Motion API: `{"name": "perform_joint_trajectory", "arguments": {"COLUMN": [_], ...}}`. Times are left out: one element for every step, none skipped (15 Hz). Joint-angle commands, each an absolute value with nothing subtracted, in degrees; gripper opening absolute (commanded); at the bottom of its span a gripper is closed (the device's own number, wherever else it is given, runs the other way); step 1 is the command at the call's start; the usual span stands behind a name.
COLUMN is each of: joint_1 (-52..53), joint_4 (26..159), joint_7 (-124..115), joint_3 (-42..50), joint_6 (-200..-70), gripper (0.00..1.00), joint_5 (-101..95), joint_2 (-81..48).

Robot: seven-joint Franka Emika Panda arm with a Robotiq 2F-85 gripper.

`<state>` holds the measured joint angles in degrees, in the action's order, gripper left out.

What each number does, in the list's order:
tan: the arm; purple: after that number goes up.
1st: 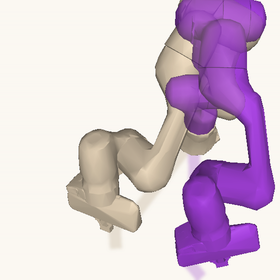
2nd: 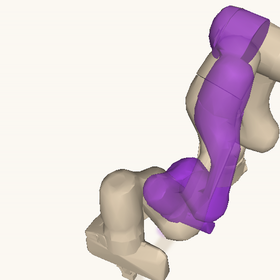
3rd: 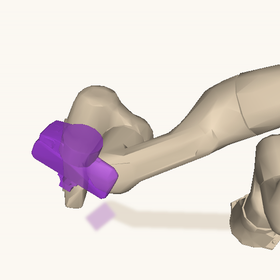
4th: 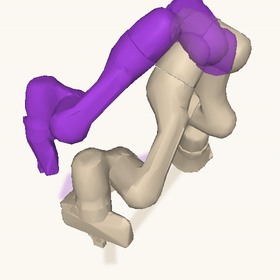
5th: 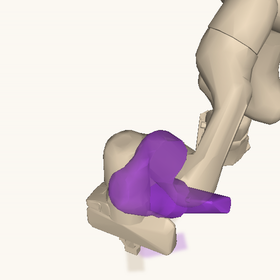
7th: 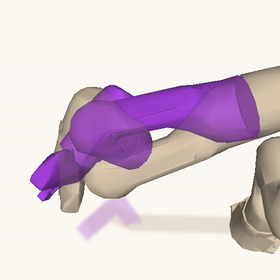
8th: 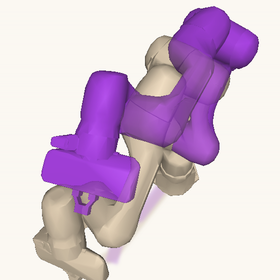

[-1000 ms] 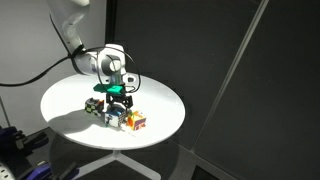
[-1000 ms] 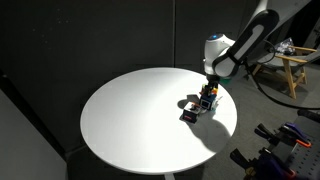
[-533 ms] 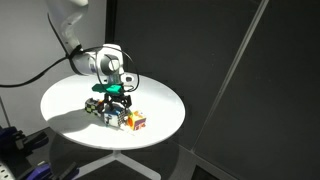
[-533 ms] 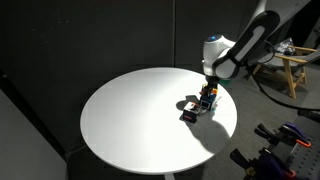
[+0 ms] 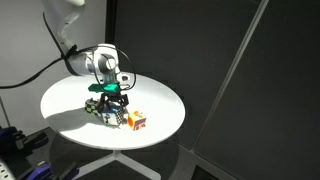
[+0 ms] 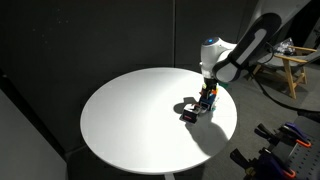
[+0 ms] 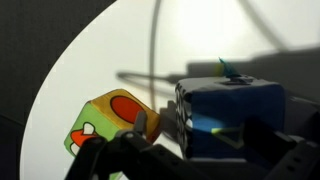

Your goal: Move the middle square toy backwards then flip it over to the left.

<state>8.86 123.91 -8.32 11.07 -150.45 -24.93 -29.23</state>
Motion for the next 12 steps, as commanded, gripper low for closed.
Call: {"name": "perform_joint_trajectory", "arguments": {"joint_1": [10.5, 10.7, 11.0, 11.2, 11.5, 11.7, 11.8, 12.0, 12.2, 12.4, 12.6, 12.7], "joint_4": [125.9, 126.1, 126.4, 126.6, 126.9, 127.1, 127.4, 127.7, 128.2, 128.6, 128.9, 129.3], "joint_7": [-11.2, -11.4, -11.6, -11.9, -12.1, -12.1, -12.1, -12.2, -12.2, -12.2, -12.2, -12.1], "joint_3": [12.0, 11.9, 11.9, 11.9, 11.8, 11.8, 11.7, 11.6, 11.6, 11.5, 11.5, 11.4], "joint_6": [-151.1, -151.2, -151.2, -151.2, -151.3, -151.3, -151.3, -151.3, -151.3, -151.4, -151.4, -151.4], "gripper": [1.00, 1.00, 1.00, 1.00, 1.00, 1.00, 1.00, 1.00, 1.00, 1.00, 1.00, 1.00], "joint_5": [-27.6, -27.8, -28.1, -28.4, -28.7, -28.9, -29.1, -29.2, -29.3, -29.5, -29.5, -29.5], "joint_2": [-28.1, -28.0, -27.9, -27.8, -27.7, -27.6, -27.5, -27.2, -26.9, -26.7, -26.5, -26.4]}}
